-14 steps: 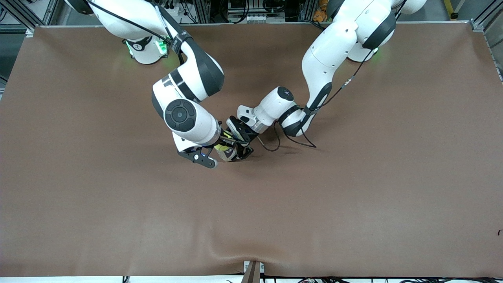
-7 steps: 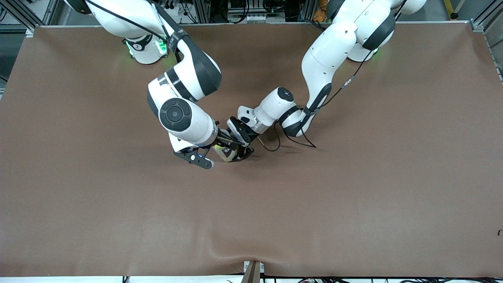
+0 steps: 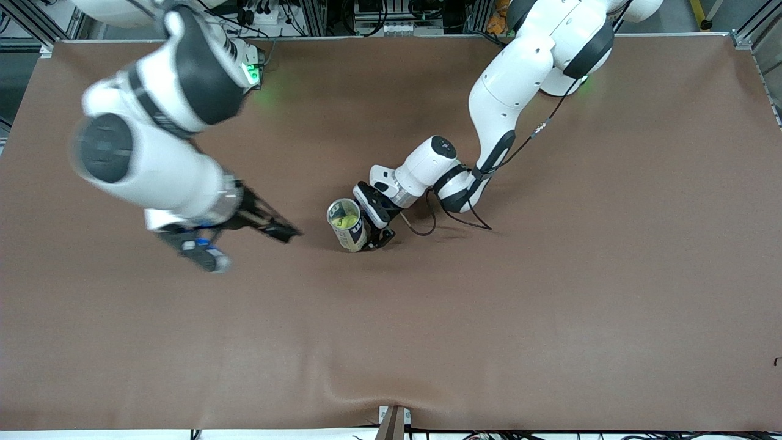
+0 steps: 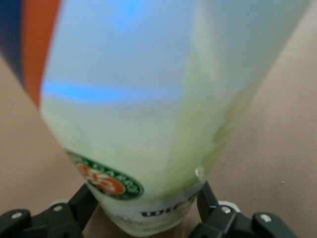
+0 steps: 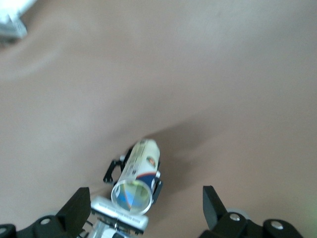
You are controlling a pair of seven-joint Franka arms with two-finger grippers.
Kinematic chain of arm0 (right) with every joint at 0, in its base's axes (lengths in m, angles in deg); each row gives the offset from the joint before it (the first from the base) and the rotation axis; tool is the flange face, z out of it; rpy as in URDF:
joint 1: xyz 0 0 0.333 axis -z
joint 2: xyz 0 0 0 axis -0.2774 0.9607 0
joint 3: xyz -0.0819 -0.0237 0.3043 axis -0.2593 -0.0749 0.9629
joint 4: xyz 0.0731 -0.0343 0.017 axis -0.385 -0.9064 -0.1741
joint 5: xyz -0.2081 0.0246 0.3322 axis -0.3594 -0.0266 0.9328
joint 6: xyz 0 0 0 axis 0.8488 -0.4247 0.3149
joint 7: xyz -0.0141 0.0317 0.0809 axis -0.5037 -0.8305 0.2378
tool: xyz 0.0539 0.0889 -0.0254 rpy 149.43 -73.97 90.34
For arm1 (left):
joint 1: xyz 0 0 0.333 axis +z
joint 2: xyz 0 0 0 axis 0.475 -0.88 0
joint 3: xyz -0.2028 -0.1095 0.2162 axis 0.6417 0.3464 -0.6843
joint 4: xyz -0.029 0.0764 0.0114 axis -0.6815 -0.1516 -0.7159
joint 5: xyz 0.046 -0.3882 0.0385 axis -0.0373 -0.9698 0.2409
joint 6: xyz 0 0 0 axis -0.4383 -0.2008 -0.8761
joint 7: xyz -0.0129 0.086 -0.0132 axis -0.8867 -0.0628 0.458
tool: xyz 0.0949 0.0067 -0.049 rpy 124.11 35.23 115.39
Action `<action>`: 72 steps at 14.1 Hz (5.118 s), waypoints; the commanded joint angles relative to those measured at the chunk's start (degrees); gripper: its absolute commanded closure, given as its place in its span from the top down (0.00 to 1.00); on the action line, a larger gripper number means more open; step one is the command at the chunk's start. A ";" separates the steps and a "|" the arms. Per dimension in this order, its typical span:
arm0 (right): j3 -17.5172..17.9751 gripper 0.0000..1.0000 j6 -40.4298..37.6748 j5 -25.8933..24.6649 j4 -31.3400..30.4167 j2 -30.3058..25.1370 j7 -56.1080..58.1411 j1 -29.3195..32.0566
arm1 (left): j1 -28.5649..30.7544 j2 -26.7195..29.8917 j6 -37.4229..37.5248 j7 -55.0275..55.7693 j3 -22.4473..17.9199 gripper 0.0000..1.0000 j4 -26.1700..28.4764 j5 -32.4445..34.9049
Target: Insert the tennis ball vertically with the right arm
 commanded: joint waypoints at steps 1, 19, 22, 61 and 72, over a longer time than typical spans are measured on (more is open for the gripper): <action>0.36 1.00 -2.01 -0.88 -0.13 -3.22 10.33 6.42 | -0.79 -0.72 -1.24 -0.29 -0.46 0.95 -0.93 -0.84; -3.25 1.00 -3.07 -10.37 -30.81 -34.78 46.67 15.41 | 2.63 6.12 -1.24 1.02 -0.19 1.00 11.53 -0.58; -3.16 1.00 -2.28 -10.46 -28.96 -33.38 47.21 14.53 | 3.25 10.52 -1.15 4.10 -0.19 1.00 17.34 -0.66; -3.25 1.00 -0.26 -9.58 -25.62 -30.04 47.12 14.62 | 46.32 44.63 99.55 8.84 0.51 1.00 -12.44 -11.91; -3.25 1.00 -0.61 -9.50 -25.71 -30.12 47.12 14.79 | 47.47 50.08 104.84 6.91 1.04 1.00 -11.40 -11.74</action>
